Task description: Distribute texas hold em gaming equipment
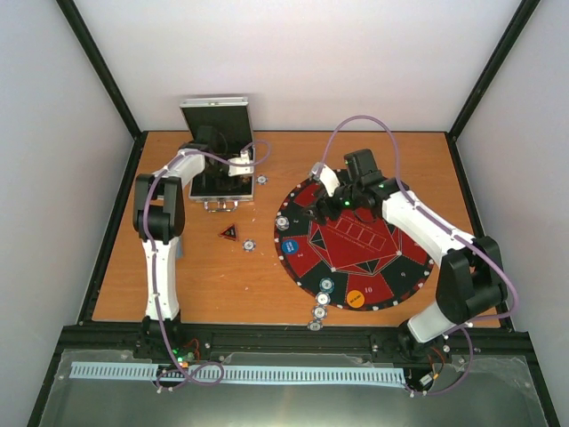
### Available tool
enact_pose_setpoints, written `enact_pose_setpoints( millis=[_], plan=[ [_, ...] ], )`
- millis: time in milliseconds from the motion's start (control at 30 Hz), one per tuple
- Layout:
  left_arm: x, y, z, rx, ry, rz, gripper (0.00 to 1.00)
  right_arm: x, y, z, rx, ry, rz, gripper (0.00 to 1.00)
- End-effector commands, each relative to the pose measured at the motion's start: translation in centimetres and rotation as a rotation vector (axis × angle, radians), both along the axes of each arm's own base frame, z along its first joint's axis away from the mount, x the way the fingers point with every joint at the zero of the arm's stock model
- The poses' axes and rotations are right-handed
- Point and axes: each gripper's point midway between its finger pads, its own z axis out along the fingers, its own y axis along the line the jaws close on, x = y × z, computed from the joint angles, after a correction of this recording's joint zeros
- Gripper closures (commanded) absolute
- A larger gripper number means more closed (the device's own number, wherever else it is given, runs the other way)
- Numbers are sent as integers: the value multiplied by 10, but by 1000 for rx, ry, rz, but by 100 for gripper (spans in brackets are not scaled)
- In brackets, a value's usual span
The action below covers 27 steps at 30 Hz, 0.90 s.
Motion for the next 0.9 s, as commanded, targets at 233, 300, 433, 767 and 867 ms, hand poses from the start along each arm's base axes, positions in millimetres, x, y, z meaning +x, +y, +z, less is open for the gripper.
enact_pose_setpoints(
  millis=[233, 300, 433, 767, 867],
  plan=[
    [14, -1, -13, 27, 1, -11, 59, 7, 3, 10, 10, -4, 21, 14],
    [12, -4, -9, 5, 10, -10, 71, 6, 4, 13, 15, -6, 19, 14],
    [11, -8, 7, -39, 20, 22, 99, 6, 2, 16, 14, -19, 10, 14],
    [26, -6, 96, -215, 156, 402, 99, 27, -13, 30, -47, -127, -102, 15],
    [21, -13, 131, -342, 250, 521, 99, 46, -14, 48, -42, -228, -165, 15]
  ],
)
